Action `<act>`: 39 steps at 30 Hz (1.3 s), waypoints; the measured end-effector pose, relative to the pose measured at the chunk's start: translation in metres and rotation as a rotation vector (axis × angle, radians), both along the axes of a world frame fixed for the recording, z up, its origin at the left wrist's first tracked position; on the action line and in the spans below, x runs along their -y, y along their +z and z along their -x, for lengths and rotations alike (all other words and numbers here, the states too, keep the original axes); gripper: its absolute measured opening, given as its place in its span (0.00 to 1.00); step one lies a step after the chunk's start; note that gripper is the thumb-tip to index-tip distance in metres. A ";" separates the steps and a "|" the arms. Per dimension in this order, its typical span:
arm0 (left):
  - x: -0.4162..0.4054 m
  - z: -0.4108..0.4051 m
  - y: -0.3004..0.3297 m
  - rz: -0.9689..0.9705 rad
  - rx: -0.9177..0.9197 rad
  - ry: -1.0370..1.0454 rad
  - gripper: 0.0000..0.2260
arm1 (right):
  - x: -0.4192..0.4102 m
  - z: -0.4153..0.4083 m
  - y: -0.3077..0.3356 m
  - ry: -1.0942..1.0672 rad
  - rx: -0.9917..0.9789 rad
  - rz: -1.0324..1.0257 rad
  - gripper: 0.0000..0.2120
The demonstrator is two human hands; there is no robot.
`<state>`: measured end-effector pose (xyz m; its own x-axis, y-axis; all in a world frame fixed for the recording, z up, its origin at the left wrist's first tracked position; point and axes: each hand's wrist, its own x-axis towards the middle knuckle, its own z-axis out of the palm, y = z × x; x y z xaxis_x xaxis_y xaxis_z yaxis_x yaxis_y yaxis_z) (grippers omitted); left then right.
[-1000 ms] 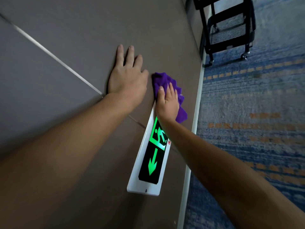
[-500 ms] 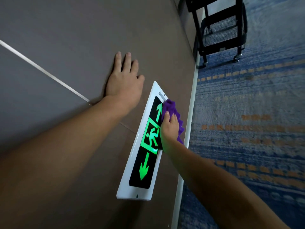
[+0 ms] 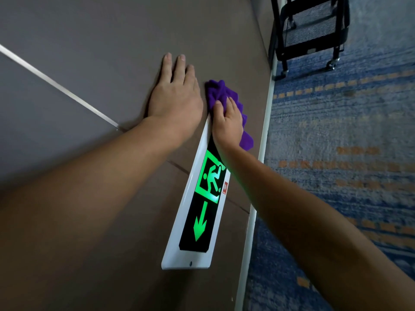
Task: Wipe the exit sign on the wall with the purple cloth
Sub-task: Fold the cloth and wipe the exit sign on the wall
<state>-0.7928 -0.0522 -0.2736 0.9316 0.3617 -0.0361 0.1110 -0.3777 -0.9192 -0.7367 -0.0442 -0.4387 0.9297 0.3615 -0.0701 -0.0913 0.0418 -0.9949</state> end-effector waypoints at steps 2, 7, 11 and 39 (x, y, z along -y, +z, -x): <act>0.001 0.000 0.001 0.010 -0.006 0.017 0.27 | 0.001 -0.008 -0.001 0.005 -0.074 0.014 0.22; 0.005 -0.003 -0.001 0.021 -0.003 0.052 0.26 | 0.017 0.030 0.004 0.044 -0.023 -0.090 0.24; 0.011 -0.007 0.001 0.028 -0.017 0.114 0.26 | 0.023 0.056 0.007 0.012 -0.078 -0.131 0.23; 0.005 0.001 -0.017 0.029 -0.036 0.032 0.26 | 0.039 0.097 -0.094 0.076 -0.304 -0.024 0.24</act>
